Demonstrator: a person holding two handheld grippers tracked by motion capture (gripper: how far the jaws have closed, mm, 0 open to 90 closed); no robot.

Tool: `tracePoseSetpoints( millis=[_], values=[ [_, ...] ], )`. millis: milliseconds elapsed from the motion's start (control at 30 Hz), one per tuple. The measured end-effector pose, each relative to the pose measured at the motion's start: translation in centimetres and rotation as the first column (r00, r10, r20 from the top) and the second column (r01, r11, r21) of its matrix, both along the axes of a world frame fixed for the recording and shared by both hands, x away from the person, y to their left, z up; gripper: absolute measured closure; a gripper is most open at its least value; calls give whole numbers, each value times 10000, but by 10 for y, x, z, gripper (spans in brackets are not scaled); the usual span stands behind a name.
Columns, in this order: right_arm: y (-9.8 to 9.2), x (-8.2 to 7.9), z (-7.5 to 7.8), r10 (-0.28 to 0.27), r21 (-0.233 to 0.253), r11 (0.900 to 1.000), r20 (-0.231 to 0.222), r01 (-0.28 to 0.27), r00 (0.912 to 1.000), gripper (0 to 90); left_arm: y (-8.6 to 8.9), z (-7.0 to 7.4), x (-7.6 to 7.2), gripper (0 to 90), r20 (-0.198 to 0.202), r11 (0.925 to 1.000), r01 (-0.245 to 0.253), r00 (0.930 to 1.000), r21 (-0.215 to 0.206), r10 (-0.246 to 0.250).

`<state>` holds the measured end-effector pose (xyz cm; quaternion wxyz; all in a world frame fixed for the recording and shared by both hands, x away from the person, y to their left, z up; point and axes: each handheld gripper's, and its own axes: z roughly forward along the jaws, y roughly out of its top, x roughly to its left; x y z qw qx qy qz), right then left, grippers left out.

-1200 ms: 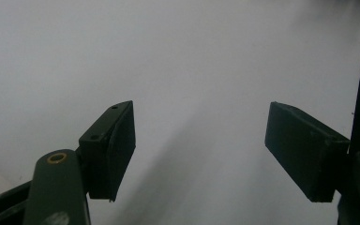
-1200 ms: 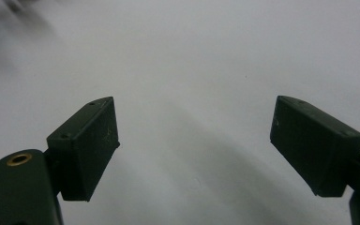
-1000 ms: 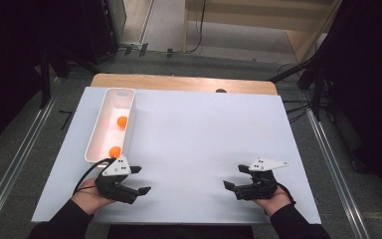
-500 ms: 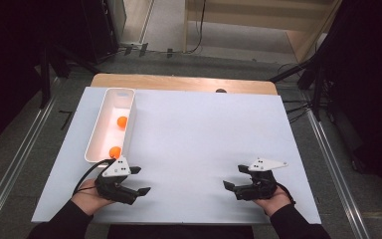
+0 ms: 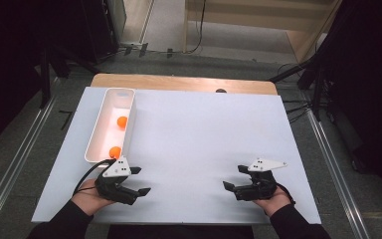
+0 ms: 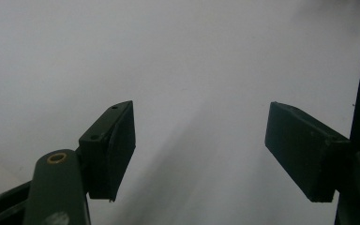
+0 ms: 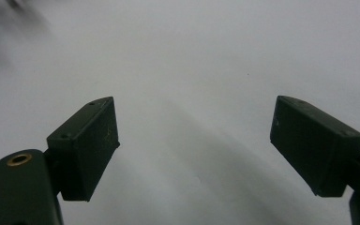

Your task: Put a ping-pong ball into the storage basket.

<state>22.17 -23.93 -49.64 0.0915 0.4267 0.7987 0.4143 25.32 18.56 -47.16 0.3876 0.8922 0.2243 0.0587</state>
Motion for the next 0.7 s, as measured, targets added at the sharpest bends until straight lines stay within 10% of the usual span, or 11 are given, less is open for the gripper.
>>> tracePoseSetpoints(
  millis=[700],
  values=[
    [0, 0, 0, 69, -81, 9999, -16, -69, 10000, 141, 0, -1, 0, 252, -9, 10000, -15, 10000, 55, 15]
  ],
)
